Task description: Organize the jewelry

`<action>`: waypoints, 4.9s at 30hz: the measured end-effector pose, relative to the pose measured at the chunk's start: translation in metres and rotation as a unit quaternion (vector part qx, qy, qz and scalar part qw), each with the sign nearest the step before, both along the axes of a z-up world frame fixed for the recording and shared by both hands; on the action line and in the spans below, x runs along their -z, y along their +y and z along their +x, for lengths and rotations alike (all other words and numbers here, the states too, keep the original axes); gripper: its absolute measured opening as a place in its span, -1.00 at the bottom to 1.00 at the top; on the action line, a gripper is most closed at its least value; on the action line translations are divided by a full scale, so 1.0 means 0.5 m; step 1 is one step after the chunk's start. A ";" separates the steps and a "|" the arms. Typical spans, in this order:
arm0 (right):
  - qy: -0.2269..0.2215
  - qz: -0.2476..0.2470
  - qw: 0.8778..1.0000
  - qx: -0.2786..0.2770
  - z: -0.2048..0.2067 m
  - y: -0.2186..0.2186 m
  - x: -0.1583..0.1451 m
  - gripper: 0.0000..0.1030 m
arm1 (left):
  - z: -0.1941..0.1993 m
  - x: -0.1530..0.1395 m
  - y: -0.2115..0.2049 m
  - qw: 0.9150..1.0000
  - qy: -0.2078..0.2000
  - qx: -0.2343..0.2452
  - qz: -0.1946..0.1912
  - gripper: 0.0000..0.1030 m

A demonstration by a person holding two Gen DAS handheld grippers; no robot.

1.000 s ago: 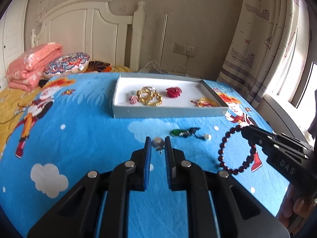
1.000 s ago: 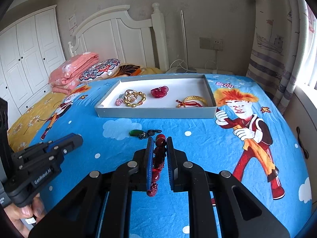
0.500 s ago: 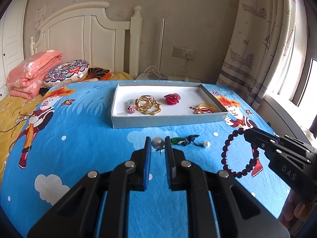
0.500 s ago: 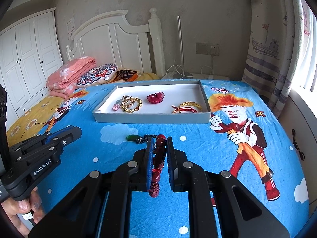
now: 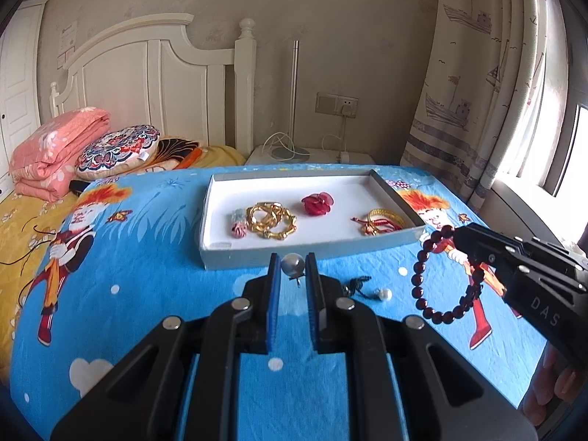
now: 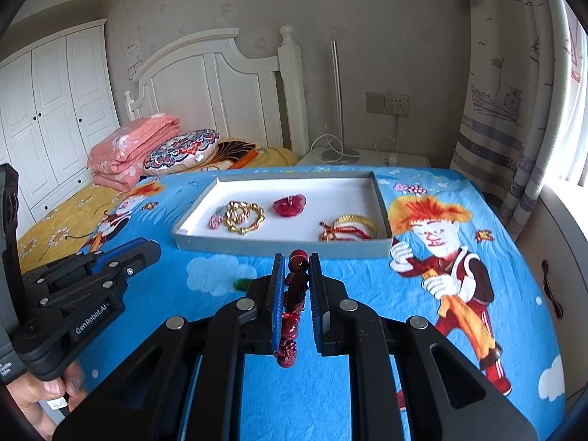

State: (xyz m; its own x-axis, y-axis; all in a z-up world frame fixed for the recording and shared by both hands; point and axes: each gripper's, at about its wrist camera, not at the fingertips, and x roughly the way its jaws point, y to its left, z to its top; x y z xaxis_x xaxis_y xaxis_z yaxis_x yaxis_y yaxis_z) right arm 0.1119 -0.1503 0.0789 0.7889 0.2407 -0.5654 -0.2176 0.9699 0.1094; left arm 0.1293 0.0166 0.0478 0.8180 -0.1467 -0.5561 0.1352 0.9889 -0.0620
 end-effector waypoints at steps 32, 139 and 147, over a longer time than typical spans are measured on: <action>-0.016 -0.012 1.000 0.005 0.284 0.036 0.001 -0.73 | 0.324 -0.004 -0.026 0.999 0.014 -0.023 0.036 -0.74; 0.114 -0.058 0.991 -0.035 0.056 0.060 0.164 0.25 | 0.035 0.156 -0.012 0.984 0.129 0.119 0.040 -0.58; 0.139 -0.048 0.989 -0.031 0.104 0.060 0.178 -0.11 | 0.028 0.156 -0.013 0.982 0.130 0.130 0.034 -0.41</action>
State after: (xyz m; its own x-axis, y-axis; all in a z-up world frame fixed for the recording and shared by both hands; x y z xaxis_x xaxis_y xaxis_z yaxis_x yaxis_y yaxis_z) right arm 0.1637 -0.1201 -0.0103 0.5851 0.2183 -0.7810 -0.2512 0.9645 0.0814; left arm 0.1433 0.0101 -0.0300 0.5867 -0.2874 -0.7571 0.3716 0.9262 -0.0636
